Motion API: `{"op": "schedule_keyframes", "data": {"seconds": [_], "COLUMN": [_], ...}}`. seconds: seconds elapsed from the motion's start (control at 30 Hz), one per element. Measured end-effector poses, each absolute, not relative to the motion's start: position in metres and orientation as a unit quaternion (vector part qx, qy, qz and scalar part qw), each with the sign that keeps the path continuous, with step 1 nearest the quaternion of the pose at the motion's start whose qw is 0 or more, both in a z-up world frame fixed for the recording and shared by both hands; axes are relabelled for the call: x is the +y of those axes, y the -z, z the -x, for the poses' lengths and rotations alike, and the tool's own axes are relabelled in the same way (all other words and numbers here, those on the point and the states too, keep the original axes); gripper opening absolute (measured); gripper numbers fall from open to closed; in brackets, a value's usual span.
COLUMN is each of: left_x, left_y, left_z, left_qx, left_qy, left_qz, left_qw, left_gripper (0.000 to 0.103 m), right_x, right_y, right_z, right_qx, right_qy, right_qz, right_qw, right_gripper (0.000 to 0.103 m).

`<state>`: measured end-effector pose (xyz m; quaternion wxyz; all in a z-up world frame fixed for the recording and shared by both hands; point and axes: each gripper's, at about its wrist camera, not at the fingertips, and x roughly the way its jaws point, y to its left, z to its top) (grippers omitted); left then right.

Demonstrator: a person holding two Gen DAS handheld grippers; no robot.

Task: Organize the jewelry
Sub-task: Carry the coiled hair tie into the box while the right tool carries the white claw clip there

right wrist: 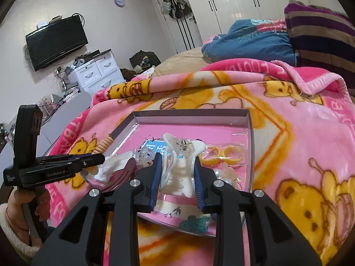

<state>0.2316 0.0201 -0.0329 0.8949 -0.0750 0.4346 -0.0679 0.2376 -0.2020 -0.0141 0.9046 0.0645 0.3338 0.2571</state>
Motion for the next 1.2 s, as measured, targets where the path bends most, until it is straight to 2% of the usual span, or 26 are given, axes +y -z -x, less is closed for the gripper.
{"op": "schedule_keyframes", "data": {"seconds": [1.2], "left_x": [0.018], "left_y": [0.054], "left_z": [-0.239], "left_qx": [0.438], "left_qy": [0.075], "left_qz": [0.083], "left_qw": [0.892], "left_gripper": [0.012], "right_x": [-0.176], "right_y": [0.051], "right_z": [-0.238], "right_qx": [0.363], "right_qy": [-0.213], "right_qz": [-0.057], "right_qw": [0.905], "right_gripper": [0.027]}}
